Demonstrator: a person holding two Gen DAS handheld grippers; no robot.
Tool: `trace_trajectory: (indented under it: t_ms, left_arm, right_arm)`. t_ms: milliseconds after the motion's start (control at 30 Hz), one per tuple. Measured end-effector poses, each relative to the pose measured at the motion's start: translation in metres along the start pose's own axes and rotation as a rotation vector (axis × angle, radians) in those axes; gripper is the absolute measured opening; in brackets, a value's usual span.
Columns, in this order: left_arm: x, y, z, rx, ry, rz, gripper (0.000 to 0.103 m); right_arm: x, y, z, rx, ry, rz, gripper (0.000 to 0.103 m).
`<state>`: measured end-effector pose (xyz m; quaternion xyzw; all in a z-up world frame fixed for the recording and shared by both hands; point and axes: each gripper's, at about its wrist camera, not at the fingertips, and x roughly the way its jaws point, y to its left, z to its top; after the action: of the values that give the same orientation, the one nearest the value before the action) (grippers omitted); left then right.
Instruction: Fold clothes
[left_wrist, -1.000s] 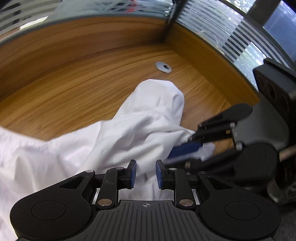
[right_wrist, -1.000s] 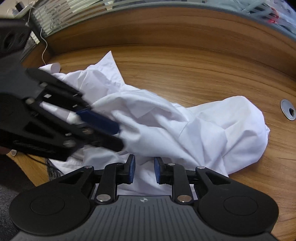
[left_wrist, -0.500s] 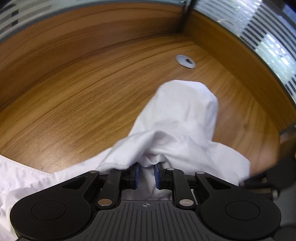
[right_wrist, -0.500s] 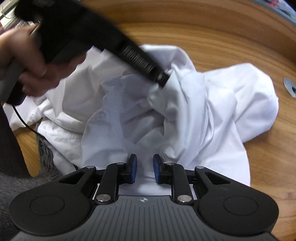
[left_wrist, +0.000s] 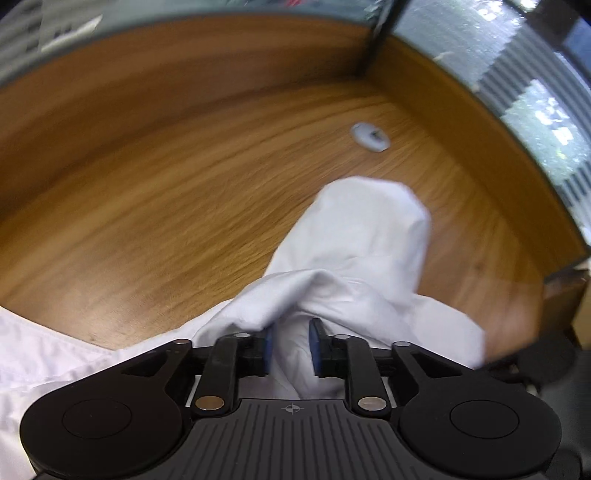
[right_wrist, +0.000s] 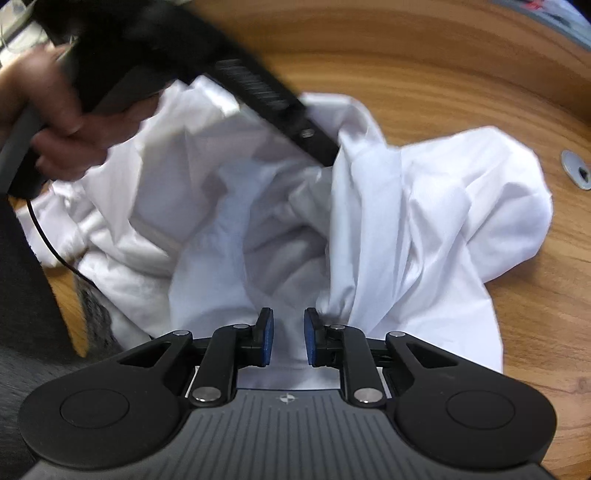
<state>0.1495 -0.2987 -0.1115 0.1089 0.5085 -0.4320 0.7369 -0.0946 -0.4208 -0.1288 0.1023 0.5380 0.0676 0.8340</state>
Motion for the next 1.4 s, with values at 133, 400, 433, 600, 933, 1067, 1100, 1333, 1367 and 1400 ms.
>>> trace_trajectory:
  t_ms: [133,400,433,600,933,1067,1100,1333,1367,1400]
  left_arm:
    - [-0.031,-0.014,-0.011,0.045,-0.026,-0.062,0.030]
    - [-0.004,-0.033,-0.044,0.097,0.092,-0.029,0.021]
    - [0.002,-0.033,-0.047,0.092,0.103,-0.018,0.021]
    - [0.024,-0.038,-0.049,0.112,0.136,0.031,0.021]
    - [0.056,-0.045,-0.041,0.125,0.162,0.146,0.022]
    - [0.061,-0.057,-0.042,0.190,0.168,0.173,0.032]
    - [0.062,-0.059,-0.042,0.198,0.171,0.177,0.033]
    - [0.061,-0.062,-0.045,0.211,0.131,0.199,0.009]
    - [0.061,-0.059,-0.045,0.195,0.123,0.203,0.005]
    - [0.059,-0.055,-0.045,0.172,0.116,0.196,0.005]
  right_arm:
    - [-0.022,-0.002,0.004,0.021,-0.050,0.008,0.021]
    - [-0.059,-0.021,-0.006,0.093,-0.104,-0.034,0.024]
    - [-0.063,-0.027,-0.009,0.102,-0.102,-0.044,0.024]
    - [-0.069,-0.046,-0.029,0.154,-0.088,-0.083,0.024]
    - [-0.067,-0.056,-0.048,0.207,-0.108,-0.085,0.026]
    - [-0.068,-0.063,-0.056,0.240,-0.111,-0.092,0.026]
    - [-0.068,-0.065,-0.058,0.248,-0.112,-0.096,0.027]
    - [-0.067,-0.088,-0.071,0.326,-0.122,-0.136,0.037]
    - [-0.067,-0.091,-0.073,0.342,-0.125,-0.140,0.040]
    - [-0.067,-0.094,-0.075,0.357,-0.128,-0.144,0.041]
